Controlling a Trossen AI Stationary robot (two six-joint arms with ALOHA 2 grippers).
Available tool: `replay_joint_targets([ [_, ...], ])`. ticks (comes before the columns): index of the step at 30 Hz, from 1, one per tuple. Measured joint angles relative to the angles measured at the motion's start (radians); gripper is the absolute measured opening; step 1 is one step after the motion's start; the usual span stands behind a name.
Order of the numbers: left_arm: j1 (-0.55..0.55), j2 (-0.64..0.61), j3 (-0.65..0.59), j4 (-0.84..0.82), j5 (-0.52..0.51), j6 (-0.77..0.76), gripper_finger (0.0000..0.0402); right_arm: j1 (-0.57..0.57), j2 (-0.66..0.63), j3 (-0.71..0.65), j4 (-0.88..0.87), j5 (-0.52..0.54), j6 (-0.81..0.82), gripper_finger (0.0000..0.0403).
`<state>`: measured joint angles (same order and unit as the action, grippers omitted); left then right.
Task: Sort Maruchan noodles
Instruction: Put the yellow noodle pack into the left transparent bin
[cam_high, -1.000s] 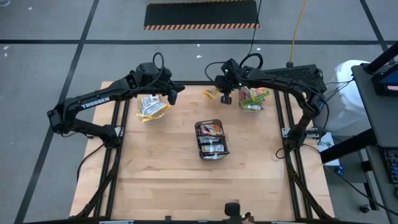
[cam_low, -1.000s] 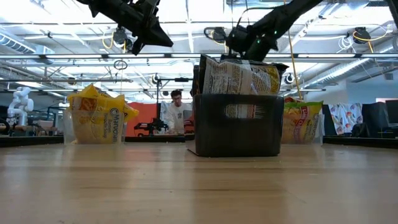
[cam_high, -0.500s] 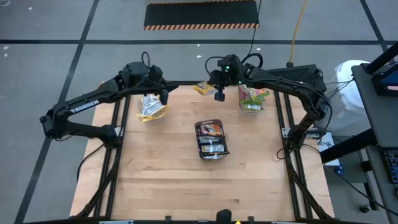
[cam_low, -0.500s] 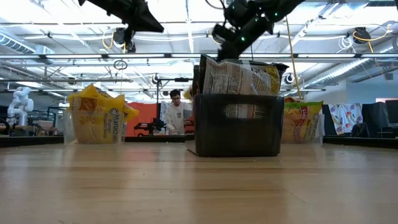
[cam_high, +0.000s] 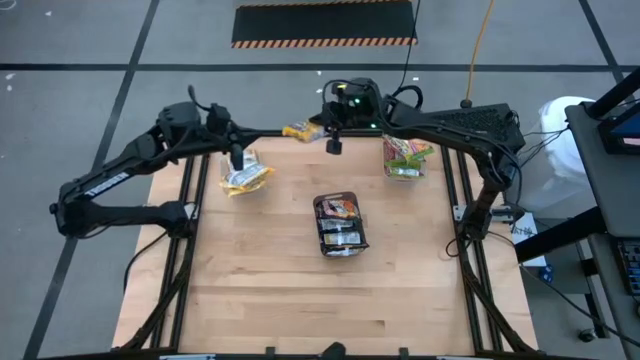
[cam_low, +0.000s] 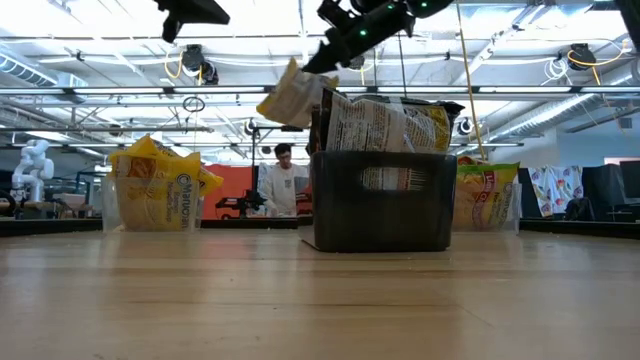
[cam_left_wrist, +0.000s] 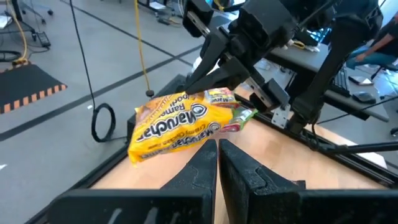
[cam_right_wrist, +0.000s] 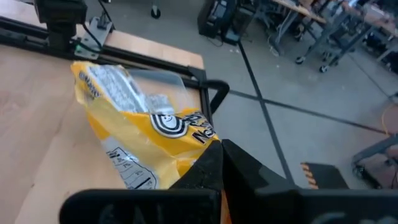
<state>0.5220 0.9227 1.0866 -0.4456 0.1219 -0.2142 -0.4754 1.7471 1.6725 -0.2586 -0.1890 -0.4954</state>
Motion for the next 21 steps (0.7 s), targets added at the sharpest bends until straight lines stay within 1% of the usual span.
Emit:
replay_joint_targets([
  [6, 0.0, -0.051, 0.0, -0.06, -0.002, -0.001, 0.0021, 0.028, 0.107, 0.141, -0.008, -0.006, -0.023, 0.0],
  [9, 0.0, -0.068, 0.0, -0.085, -0.006, -0.001, 0.0021, 0.036, 0.168, 0.221, -0.009, -0.047, -0.017, 0.0],
  [16, 0.0, -0.11, 0.0, -0.16, -0.087, -0.021, 0.0021, 0.062, 0.322, 0.431, -0.041, -0.056, -0.015, 0.0],
  [19, 0.0, -0.133, 0.001, -0.179, -0.102, -0.031, 0.0021, 0.066, 0.387, 0.512, -0.057, -0.131, 0.009, 0.0],
  [21, 0.0, -0.148, 0.001, -0.193, -0.105, -0.031, 0.0021, 0.071, 0.427, 0.551, -0.051, -0.159, 0.041, 0.0],
])
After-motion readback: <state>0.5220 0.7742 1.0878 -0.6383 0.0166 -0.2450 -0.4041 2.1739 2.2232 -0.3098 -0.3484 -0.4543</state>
